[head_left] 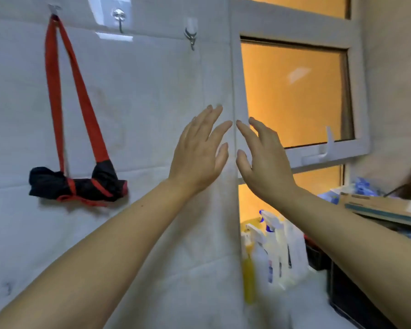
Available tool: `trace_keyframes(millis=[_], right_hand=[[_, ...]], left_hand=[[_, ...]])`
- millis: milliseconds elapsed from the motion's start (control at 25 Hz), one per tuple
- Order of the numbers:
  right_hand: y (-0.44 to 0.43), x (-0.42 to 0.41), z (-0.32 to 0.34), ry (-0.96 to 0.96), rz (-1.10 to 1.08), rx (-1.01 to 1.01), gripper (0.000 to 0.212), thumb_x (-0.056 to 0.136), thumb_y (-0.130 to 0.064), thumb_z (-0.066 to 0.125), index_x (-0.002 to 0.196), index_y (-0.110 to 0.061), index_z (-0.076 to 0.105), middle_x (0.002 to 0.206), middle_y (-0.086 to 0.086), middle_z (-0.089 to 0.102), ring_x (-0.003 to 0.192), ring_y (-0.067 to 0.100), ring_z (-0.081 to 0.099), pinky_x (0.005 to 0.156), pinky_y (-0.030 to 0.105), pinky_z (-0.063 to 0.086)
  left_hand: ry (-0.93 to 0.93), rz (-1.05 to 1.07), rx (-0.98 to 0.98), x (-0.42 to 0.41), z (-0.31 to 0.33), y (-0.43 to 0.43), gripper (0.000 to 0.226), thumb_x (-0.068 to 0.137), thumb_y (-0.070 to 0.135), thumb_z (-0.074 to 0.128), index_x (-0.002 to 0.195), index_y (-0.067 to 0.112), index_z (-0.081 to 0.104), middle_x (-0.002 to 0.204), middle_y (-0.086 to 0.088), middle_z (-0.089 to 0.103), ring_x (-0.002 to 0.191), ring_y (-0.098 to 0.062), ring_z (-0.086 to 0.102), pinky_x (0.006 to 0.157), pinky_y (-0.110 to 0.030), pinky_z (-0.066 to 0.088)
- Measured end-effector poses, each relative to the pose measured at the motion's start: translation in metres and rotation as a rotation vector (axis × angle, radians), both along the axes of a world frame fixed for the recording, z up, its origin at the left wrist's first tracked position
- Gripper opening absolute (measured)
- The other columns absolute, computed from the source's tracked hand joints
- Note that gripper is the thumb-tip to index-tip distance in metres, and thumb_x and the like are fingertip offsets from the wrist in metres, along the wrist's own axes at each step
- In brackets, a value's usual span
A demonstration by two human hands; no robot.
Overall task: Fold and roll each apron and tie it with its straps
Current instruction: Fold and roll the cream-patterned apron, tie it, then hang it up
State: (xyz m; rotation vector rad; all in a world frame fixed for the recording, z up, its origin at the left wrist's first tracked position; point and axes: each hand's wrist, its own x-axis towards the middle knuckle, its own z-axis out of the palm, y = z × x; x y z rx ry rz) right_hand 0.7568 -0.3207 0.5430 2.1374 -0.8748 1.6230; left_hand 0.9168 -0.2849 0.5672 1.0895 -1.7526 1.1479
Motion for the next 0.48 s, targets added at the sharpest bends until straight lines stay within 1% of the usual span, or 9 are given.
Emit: trace_keyframes(millis=[80,200,280,400,480], right_hand=[[0.008,-0.061,-0.035,0.021,-0.138,0.023,0.055,0.09,-0.018,0.049,0.144,-0.011,0.043,0.149,0.018,0.037,0.134,0.033,0.037,0.105,0.046,0.036],[0.032,-0.142,-0.076,0.037,-0.27,0.102,0.055,0.09,-0.018,0.051,0.144,-0.012,0.041,0.15,0.016,0.035,0.136,0.033,0.034,0.108,0.048,0.034],[0.053,-0.198,-0.1,0.043,-0.367,0.152,0.058,0.088,-0.017,0.052,0.145,-0.012,0.039,0.15,0.016,0.034,0.137,0.031,0.032,0.109,0.05,0.034],[0.089,-0.286,-0.132,0.052,-0.537,0.233,0.059,0.089,-0.016,0.054,0.145,-0.012,0.039,0.151,0.013,0.034,0.139,0.028,0.03,0.113,0.046,0.031],[0.111,-0.336,-0.146,0.069,-0.626,0.265,0.055,0.09,-0.018,0.051,0.143,-0.01,0.041,0.15,0.013,0.036,0.14,0.029,0.033,0.112,0.046,0.033]], left_hand=[[-0.04,-0.117,0.042,-0.06,-0.033,-0.003,0.045,0.095,0.024,0.048,0.138,0.01,0.051,0.154,-0.012,0.036,0.144,-0.028,0.03,0.115,-0.045,0.026],[-0.05,-0.241,0.146,-0.144,-0.074,-0.004,0.048,0.096,0.027,0.045,0.141,0.012,0.048,0.156,-0.012,0.033,0.146,-0.028,0.028,0.116,-0.048,0.026],[-0.046,-0.311,0.226,-0.205,-0.097,0.001,0.049,0.095,0.028,0.045,0.142,0.013,0.047,0.157,-0.01,0.031,0.146,-0.026,0.026,0.118,-0.047,0.023],[-0.054,-0.46,0.302,-0.303,-0.126,0.018,0.05,0.093,0.027,0.049,0.141,0.013,0.048,0.156,-0.01,0.033,0.146,-0.025,0.026,0.118,-0.046,0.023],[-0.074,-0.542,0.334,-0.359,-0.143,0.03,0.051,0.092,0.027,0.047,0.142,0.013,0.046,0.155,-0.01,0.034,0.145,-0.024,0.026,0.119,-0.045,0.023]])
